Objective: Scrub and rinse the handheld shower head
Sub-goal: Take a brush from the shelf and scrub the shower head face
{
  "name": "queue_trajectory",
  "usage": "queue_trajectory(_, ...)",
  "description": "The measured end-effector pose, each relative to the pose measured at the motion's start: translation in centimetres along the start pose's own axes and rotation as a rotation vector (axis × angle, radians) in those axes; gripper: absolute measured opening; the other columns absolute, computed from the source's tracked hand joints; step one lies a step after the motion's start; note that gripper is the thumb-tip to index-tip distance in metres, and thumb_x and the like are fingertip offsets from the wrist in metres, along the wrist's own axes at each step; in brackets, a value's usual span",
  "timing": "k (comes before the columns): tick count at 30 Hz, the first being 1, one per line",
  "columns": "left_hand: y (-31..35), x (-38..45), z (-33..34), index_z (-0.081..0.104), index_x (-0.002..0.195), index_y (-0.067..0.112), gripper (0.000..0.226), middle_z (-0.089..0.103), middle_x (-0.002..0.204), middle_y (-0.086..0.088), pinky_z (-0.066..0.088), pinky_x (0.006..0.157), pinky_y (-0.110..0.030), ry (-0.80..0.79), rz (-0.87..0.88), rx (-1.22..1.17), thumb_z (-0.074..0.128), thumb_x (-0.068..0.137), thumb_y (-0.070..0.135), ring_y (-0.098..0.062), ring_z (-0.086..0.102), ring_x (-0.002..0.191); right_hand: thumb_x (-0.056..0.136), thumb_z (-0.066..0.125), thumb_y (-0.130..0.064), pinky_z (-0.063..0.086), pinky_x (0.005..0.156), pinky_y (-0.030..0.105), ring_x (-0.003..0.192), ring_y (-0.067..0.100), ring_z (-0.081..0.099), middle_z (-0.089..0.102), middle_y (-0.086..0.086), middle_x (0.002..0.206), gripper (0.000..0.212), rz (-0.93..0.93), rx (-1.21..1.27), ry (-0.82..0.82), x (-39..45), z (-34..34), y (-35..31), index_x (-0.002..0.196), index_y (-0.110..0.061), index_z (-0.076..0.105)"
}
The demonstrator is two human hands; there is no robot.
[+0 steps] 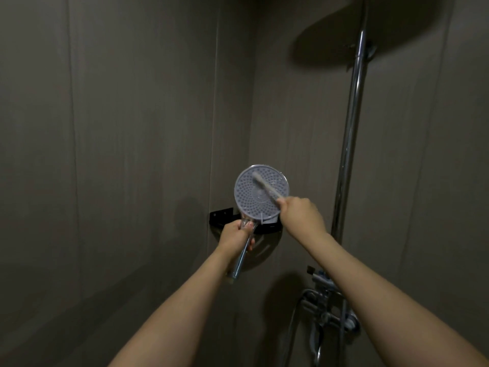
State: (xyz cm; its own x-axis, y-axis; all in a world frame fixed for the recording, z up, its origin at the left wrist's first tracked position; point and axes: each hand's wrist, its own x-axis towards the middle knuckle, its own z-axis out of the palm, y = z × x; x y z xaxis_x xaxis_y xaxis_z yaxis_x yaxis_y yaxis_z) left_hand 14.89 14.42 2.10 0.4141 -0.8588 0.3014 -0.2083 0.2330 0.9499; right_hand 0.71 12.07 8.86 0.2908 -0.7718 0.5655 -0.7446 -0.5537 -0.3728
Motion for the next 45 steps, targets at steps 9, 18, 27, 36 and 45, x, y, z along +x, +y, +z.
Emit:
queue_trajectory(9, 0.0, 0.0, -0.9, 0.047, 0.065, 0.015, 0.03, 0.051, 0.055, -0.006, 0.037, 0.041, -0.02, 0.008, -0.02, -0.015, 0.043, 0.095, 0.018, -0.013, 0.046, 0.04, 0.099, 0.033, -0.03, 0.051, 0.073, 0.039, 0.088, 0.037, 0.062, 0.066, 0.022, 0.097, 0.042, 0.052, 0.023, 0.029, -0.4, -0.9, 2.2, 0.099, -0.001, 0.063)
queue_trajectory(18, -0.6, 0.0, -0.4, 0.048, 0.066, 0.013, 0.028, 0.05, 0.054, -0.008, 0.037, 0.042, -0.022, 0.011, -0.071, -0.118, 0.046, 0.094, 0.018, -0.015, 0.044, 0.039, 0.098, 0.035, -0.035, 0.05, 0.071, 0.039, 0.086, 0.035, 0.063, 0.068, 0.018, 0.094, 0.04, 0.058, 0.026, -0.086, -2.8, 1.1, 4.0, 0.097, -0.007, 0.064)
queue_trajectory(27, -0.6, 0.1, 0.6, 0.048, 0.064, 0.014, 0.03, 0.052, 0.055, -0.007, 0.038, 0.044, -0.022, -0.026, -0.032, -0.027, 0.045, 0.094, 0.018, -0.014, 0.046, 0.041, 0.098, 0.036, -0.032, 0.053, 0.076, 0.044, 0.086, 0.036, 0.063, 0.068, 0.019, 0.096, 0.038, 0.078, 0.137, -0.045, -1.5, 0.4, 2.9, 0.099, -0.008, 0.066)
queue_trajectory(36, -0.1, 0.3, 0.9, 0.047, 0.064, 0.014, 0.032, 0.051, 0.055, -0.007, 0.037, 0.041, -0.019, -0.018, 0.001, -0.029, 0.044, 0.095, 0.017, -0.008, 0.044, 0.033, 0.1, 0.034, -0.028, 0.041, 0.069, 0.033, 0.092, 0.033, 0.061, 0.066, 0.018, 0.101, 0.036, 0.048, 0.127, -0.098, -0.9, -0.3, 1.9, 0.102, -0.008, 0.065)
queue_trajectory(45, -0.7, 0.0, 0.2, 0.048, 0.065, 0.014, 0.03, 0.051, 0.053, -0.005, 0.038, 0.043, -0.021, -0.018, -0.038, -0.053, 0.044, 0.095, 0.018, -0.013, 0.046, 0.039, 0.098, 0.034, -0.034, 0.046, 0.066, 0.033, 0.082, 0.031, 0.061, 0.065, 0.015, 0.091, 0.04, 0.01, 0.014, -0.048, -0.3, 1.2, 2.0, 0.098, -0.007, 0.063)
